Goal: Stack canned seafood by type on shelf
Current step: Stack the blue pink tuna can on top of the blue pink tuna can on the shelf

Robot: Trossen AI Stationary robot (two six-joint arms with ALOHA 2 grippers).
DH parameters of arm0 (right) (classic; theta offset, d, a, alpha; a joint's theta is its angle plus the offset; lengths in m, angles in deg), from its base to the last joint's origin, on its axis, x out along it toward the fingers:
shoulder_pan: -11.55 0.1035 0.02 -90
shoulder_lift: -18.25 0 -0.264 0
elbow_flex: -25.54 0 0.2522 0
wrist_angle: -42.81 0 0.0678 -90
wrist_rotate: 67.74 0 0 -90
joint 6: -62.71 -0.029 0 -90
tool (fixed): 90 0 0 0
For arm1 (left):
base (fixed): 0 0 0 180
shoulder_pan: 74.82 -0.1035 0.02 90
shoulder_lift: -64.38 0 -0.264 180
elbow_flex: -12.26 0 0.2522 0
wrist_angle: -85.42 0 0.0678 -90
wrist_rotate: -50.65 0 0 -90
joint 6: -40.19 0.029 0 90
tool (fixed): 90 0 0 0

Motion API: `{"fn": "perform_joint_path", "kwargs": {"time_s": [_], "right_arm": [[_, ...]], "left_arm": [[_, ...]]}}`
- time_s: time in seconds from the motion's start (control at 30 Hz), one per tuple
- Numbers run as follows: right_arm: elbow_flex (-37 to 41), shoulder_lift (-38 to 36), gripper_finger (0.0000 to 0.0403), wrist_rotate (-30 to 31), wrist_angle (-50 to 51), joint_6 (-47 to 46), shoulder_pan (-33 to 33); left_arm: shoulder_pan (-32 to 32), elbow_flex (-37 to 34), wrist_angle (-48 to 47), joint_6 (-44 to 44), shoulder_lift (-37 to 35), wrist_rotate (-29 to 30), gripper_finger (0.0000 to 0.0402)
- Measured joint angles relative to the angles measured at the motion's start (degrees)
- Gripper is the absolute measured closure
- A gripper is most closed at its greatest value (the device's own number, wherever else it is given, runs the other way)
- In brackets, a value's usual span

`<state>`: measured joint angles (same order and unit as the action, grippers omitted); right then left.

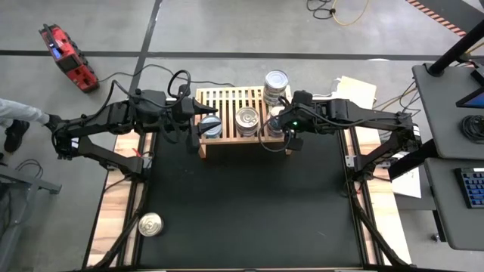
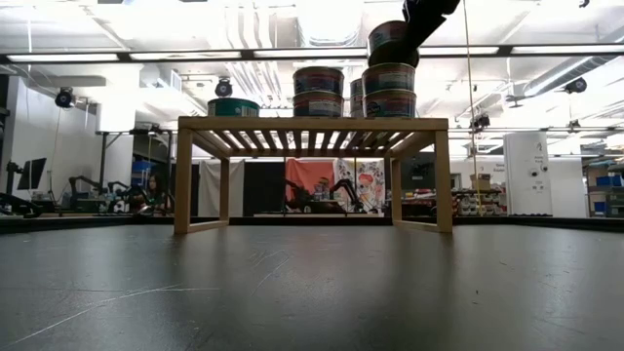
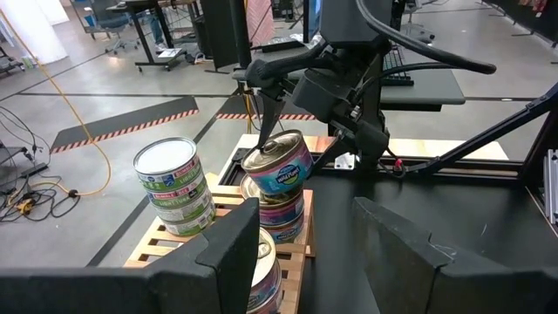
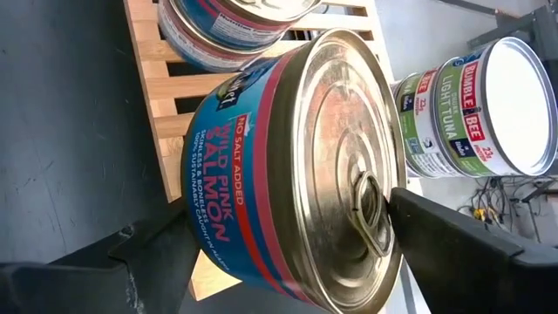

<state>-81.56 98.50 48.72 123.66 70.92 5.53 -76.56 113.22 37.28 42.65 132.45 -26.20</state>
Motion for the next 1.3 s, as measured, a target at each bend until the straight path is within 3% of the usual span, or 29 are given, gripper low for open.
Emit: {"fn": "perform_joint_path", "kwargs": {"time_s": [1.3], "right_arm": [[0.0,-0.2,0.0048,-2.9,-3.0,-2.2,0.0]], "left_arm": [[0.0,0.0,0.0,-0.4,0.2,0.0,0.0233]]}}
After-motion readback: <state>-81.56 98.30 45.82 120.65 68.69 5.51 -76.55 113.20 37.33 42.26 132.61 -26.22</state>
